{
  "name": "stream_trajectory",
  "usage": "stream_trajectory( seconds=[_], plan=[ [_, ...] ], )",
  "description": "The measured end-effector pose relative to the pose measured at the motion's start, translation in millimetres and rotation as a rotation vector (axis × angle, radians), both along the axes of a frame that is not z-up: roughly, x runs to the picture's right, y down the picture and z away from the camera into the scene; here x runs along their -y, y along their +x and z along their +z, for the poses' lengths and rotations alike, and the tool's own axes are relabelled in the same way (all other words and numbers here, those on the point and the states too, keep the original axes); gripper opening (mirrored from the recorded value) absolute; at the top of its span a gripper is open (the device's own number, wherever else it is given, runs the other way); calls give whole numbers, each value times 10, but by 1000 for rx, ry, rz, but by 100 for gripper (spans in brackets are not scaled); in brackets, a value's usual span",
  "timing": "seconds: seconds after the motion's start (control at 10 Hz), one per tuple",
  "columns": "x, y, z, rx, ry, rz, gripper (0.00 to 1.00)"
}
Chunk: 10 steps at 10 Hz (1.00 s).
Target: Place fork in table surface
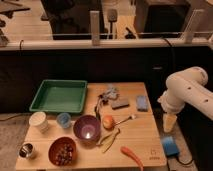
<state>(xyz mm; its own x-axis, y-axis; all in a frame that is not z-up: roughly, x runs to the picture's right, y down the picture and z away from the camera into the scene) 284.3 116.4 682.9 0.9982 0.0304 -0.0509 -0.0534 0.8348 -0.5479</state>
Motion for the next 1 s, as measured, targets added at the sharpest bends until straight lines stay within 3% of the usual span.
stream_trajectory(
  seconds=[0.7, 1.0],
  plan=[
    [0, 0, 0, 0, 0, 0, 91],
    [-31, -73, 51, 9, 2, -29, 80]
  ],
)
